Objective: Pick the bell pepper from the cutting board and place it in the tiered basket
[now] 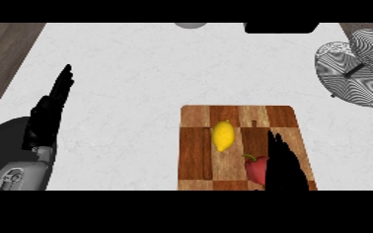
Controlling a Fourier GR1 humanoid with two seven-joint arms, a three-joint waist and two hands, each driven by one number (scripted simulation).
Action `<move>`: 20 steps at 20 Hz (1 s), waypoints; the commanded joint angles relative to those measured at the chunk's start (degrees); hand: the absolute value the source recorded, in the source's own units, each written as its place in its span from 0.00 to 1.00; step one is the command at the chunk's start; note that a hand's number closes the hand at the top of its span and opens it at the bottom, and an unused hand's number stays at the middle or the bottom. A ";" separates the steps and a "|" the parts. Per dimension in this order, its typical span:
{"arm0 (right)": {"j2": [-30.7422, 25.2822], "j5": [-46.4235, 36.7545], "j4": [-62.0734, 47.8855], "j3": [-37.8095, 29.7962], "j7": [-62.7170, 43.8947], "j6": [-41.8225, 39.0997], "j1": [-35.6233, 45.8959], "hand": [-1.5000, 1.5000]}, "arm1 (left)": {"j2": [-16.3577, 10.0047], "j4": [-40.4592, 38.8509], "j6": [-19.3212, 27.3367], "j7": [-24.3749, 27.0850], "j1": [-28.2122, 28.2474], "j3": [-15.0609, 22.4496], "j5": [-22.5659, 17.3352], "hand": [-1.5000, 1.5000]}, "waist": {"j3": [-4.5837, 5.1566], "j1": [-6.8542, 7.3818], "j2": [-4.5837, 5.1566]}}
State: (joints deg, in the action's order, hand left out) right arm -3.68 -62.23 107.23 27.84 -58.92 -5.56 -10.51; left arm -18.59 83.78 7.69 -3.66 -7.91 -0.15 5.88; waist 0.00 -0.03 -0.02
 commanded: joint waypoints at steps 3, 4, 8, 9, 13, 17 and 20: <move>3.54 1.65 -5.43 -0.30 -4.89 -1.15 6.22 0.00 | 2.26 2.21 0.49 -0.78 1.68 0.37 2.95 0.50 | 0.00 0.19 -0.01; 0.56 2.39 -6.77 -2.48 2.49 1.35 0.28 0.00 | -1.19 1.30 -3.22 -0.29 1.51 -3.23 -0.45 0.50 | -0.01 0.08 -0.01; 2.02 3.68 -10.99 -5.57 3.89 2.32 3.51 0.00 | 0.79 2.50 -3.59 -2.61 0.16 -2.66 1.62 0.50 | -0.01 0.05 -0.01; 3.58 4.17 -9.36 -4.30 1.54 0.24 4.10 0.00 | 2.96 1.00 -0.87 -1.10 -0.31 -2.12 3.41 0.50 | 0.00 0.00 0.00; 0.30 5.66 -16.31 -1.48 7.27 -3.60 5.06 1.00 | 1.99 1.89 -2.52 -1.17 0.22 -2.21 2.11 0.50 | -0.02 0.37 0.02; 0.28 2.39 -14.56 -1.94 5.15 -6.03 10.32 1.00 | 3.55 2.06 -1.04 -7.35 -4.91 -1.15 4.38 0.50 | -0.01 0.00 0.02; 3.53 4.20 -12.65 -0.65 4.37 -1.17 7.75 1.00 | 5.00 -0.03 -1.48 -1.61 -1.92 -1.30 4.75 0.50 | 0.00 -0.04 0.02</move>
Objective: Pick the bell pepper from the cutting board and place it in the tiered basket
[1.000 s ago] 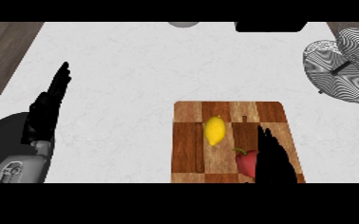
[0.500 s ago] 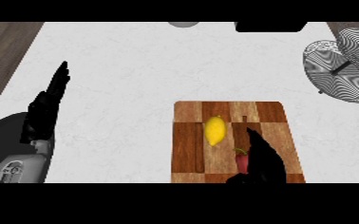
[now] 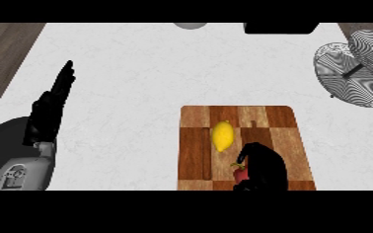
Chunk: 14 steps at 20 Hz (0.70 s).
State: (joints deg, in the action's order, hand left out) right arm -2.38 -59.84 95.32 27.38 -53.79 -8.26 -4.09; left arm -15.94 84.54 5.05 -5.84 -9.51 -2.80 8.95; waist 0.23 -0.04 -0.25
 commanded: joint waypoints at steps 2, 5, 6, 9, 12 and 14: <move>2.28 0.39 3.04 1.32 -0.88 3.56 -3.06 1.00 | -0.12 -1.66 -0.41 4.51 2.41 -1.72 0.51 0.50 | -0.22 -0.09 0.21; 2.21 0.04 7.27 1.17 -0.25 5.49 -5.22 1.00 | 0.56 -3.76 -0.56 1.47 -2.50 -1.86 0.32 0.50 | -0.22 -0.35 0.21; 2.30 4.15 0.89 -5.21 -2.32 4.22 5.18 1.00 | 1.17 -4.07 0.20 3.20 -1.44 -1.16 1.34 0.50 | -0.23 0.07 0.32; 2.34 7.56 -10.41 -17.80 -7.39 5.60 22.91 1.00 | 0.85 -2.16 -1.52 4.56 -0.51 0.09 0.52 0.50 | -0.27 3.46 1.47; 2.36 6.02 -16.66 -23.97 -9.89 7.63 31.23 1.00 | 1.37 -1.98 -1.65 3.43 -2.71 1.13 0.93 0.50 | -0.30 5.47 2.61; 1.81 3.18 -20.36 -28.01 -9.15 12.43 36.92 1.00 | 1.01 -2.35 -2.44 3.65 -2.72 0.72 0.24 0.50 | -0.29 5.54 2.39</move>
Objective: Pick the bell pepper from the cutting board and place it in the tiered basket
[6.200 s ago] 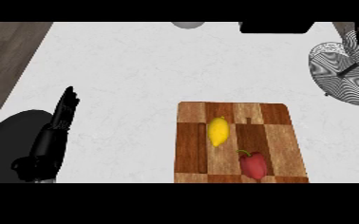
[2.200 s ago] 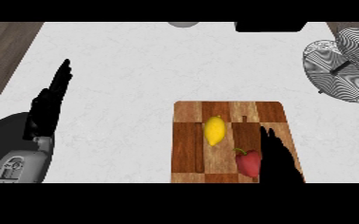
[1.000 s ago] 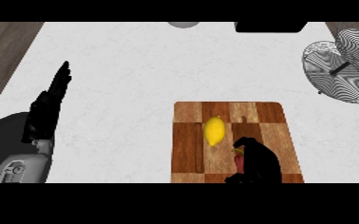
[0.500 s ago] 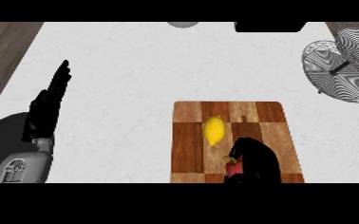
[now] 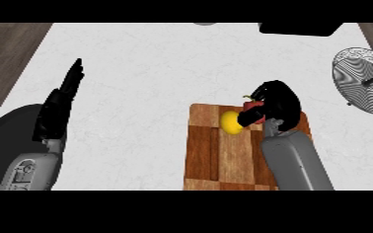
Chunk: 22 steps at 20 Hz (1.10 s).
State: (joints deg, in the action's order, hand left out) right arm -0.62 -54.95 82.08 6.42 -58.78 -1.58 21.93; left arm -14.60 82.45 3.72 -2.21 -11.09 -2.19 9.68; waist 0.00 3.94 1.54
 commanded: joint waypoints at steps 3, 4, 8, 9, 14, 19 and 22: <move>-1.10 -6.78 -9.16 -9.77 -4.86 13.38 18.41 1.00 | 0.40 -0.46 0.07 -1.21 -2.38 0.85 0.77 0.50 | -0.04 1.11 0.17; -2.89 -7.40 -11.07 -11.64 -3.61 15.04 20.33 1.00 | 0.00 0.29 -0.63 -0.21 -0.45 0.83 0.38 0.50 | -0.04 1.73 0.06; -7.54 -16.06 -17.61 -12.46 -3.15 19.98 28.65 1.00 | 0.52 -0.48 0.15 -2.13 -2.30 1.43 1.52 0.50 | 0.02 0.60 -0.14; -8.12 -17.30 -20.28 -13.54 -3.03 22.19 29.92 1.00 | 1.07 0.96 0.29 -1.07 -0.05 1.67 1.19 0.50 | 0.01 1.40 -0.17; -12.37 -23.60 -29.41 -15.32 -4.37 21.62 41.04 1.00 | 1.96 -0.97 1.39 -0.49 -0.70 1.32 1.65 0.50 | 0.09 -0.79 -0.57; -17.25 -25.72 -40.48 -17.31 -2.71 17.10 46.70 1.00 | 1.20 0.23 1.80 -2.91 -1.13 0.27 2.02 0.50 | 0.04 -1.84 -0.85; -18.73 -22.37 -44.82 -20.29 0.93 18.67 51.46 1.00 | 1.13 3.73 1.07 -5.06 0.47 0.93 2.09 0.50 | -0.01 -1.87 -1.06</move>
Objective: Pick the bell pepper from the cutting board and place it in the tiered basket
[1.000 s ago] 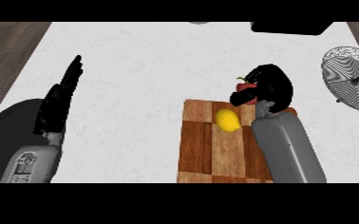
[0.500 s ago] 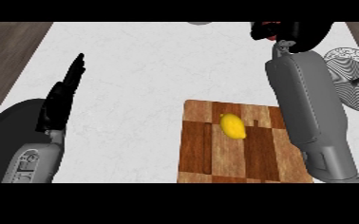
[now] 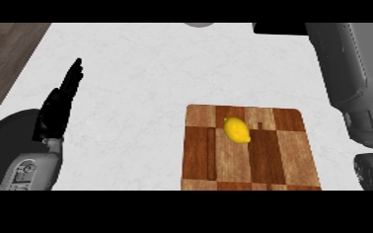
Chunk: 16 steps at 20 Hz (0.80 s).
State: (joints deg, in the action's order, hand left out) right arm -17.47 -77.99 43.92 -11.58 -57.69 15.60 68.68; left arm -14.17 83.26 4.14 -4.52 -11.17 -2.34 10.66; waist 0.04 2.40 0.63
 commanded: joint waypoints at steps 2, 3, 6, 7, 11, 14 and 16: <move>-2.20 3.28 -8.33 -4.42 3.21 5.62 3.44 1.00 | -0.12 -0.81 -0.05 0.18 -0.52 -0.62 0.34 0.50 | -0.05 -0.72 -0.03; -4.69 4.80 -7.44 -5.71 4.64 3.50 5.62 1.00 | -2.36 -2.20 -2.57 1.24 -0.67 -3.16 -2.27 0.50 | -0.04 -0.78 -0.05; -6.54 3.74 -9.81 -4.19 9.26 4.50 -0.09 1.00 | 0.07 4.04 -0.18 0.09 4.84 -0.02 0.66 0.50 | -0.06 -1.04 -0.36; -8.46 4.77 -13.97 -5.78 10.73 4.27 4.17 1.00 | -0.18 -0.23 -0.67 3.46 3.35 -1.34 -0.20 0.50 | -0.04 -0.62 0.01; -11.41 -0.45 -20.27 -3.13 9.77 3.99 4.06 1.00 | -1.89 1.83 -2.26 -0.47 0.47 -2.34 -1.28 0.50 | -0.05 0.32 0.38; -15.36 -3.29 -21.68 -1.19 10.53 2.18 1.12 1.00 | 0.07 1.32 -1.29 -1.21 0.18 -1.38 -0.96 0.50 | -0.05 -0.75 0.10; -18.58 -5.49 -24.76 -0.17 8.63 -2.97 3.57 1.00 | -0.92 1.65 -1.46 -0.54 0.56 -1.85 -0.66 0.50 | -0.03 -0.20 0.23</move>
State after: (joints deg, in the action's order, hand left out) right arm -31.10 -80.34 23.28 -13.34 -48.65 17.17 71.51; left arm -14.66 84.39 3.14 -4.41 -10.28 -3.73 10.37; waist 0.00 2.13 0.85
